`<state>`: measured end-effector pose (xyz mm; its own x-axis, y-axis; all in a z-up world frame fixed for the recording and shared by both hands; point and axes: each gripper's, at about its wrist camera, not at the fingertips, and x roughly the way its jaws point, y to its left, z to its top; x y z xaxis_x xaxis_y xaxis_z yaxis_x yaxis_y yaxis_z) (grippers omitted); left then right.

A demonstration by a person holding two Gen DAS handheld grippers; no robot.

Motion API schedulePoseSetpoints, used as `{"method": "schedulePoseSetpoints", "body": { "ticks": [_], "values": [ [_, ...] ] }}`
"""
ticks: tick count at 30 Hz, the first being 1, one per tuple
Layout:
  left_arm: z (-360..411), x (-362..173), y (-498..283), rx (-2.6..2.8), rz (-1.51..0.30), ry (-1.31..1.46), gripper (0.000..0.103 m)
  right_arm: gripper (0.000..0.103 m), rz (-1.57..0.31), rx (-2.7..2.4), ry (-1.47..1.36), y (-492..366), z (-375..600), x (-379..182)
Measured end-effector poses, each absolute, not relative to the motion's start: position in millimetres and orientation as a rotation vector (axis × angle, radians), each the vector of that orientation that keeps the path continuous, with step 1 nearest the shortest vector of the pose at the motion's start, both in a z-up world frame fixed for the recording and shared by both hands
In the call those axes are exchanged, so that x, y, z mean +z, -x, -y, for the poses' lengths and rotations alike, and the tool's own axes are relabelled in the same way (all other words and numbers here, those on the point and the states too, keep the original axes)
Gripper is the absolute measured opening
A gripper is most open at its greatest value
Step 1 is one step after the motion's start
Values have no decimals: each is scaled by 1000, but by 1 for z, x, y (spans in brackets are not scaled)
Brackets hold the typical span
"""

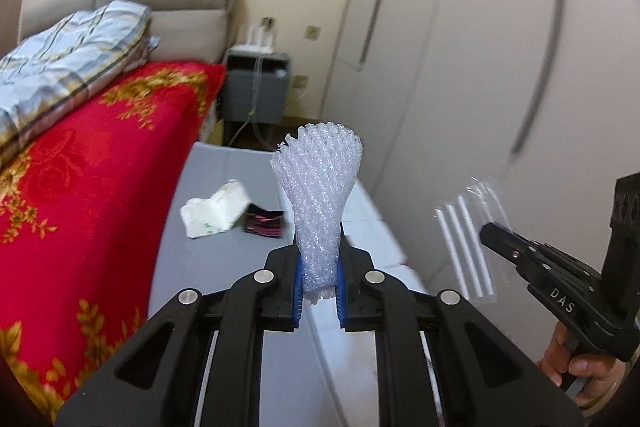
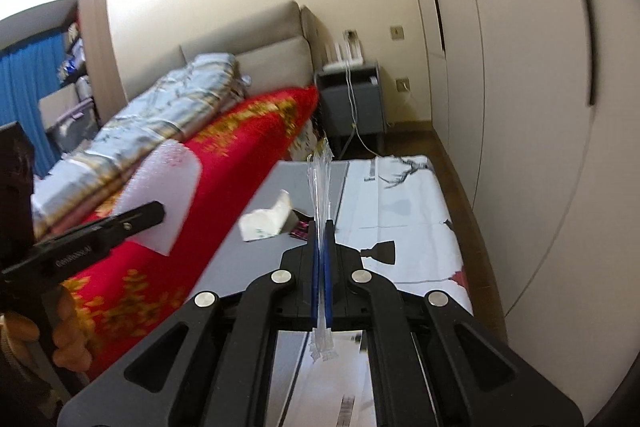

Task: Collect trash
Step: 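Carry the bubble wrap and straws in both grippers over the pink bin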

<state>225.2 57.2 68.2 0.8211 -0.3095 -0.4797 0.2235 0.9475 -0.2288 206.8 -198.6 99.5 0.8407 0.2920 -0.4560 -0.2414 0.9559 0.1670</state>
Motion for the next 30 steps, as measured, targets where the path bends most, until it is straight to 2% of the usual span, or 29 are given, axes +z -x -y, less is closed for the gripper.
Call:
{"method": "schedulePoseSetpoints", "body": {
  "ticks": [5, 12, 20, 30],
  "values": [
    [-23, 85, -154, -363, -519, 153, 12, 2, -473, 261, -121, -138, 221, 125],
    [34, 68, -90, -497, -570, 141, 12, 2, -484, 158, -110, -43, 268, 126],
    [94, 35, -55, -606, -610, 101, 12, 2, -539, 0, -114, 28, 320, 87],
    [127, -2, -56, -620, -680, 53, 12, 3, -636, -100, -149, 34, 352, 29]
  ]
}}
